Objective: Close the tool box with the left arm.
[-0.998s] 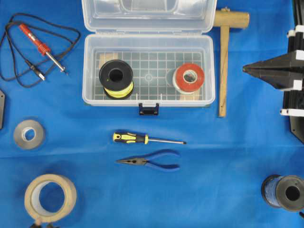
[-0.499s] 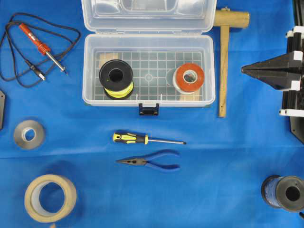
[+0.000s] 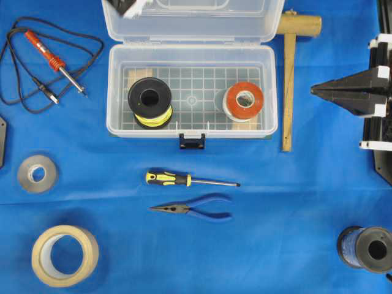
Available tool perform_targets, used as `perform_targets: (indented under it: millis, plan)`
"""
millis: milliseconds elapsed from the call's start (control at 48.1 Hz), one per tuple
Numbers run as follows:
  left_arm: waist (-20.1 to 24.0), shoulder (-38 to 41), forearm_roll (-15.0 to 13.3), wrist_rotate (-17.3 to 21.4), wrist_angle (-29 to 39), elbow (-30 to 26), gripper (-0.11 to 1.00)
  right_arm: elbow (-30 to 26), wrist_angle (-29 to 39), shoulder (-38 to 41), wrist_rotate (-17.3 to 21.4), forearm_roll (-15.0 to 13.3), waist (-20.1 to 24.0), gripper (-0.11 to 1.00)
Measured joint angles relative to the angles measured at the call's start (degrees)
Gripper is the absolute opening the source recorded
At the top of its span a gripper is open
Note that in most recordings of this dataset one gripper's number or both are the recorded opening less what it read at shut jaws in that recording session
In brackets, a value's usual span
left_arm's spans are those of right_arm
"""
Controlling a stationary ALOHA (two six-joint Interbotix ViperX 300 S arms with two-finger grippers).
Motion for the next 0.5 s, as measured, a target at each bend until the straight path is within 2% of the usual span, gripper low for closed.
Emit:
perform_targets:
  millis: [270, 499]
  plan:
    - [-7.91, -5.19, 0.0, -1.85, 0.97, 3.52, 0.91, 0.0, 0.0, -0.09, -0.18, 0.0, 0.0, 0.0]
    - [-15.82, -8.96, -0.7, -6.94, 2.11, 8.17, 0.91, 0.0, 0.0, -0.18, -0.18, 0.0, 0.0, 0.0]
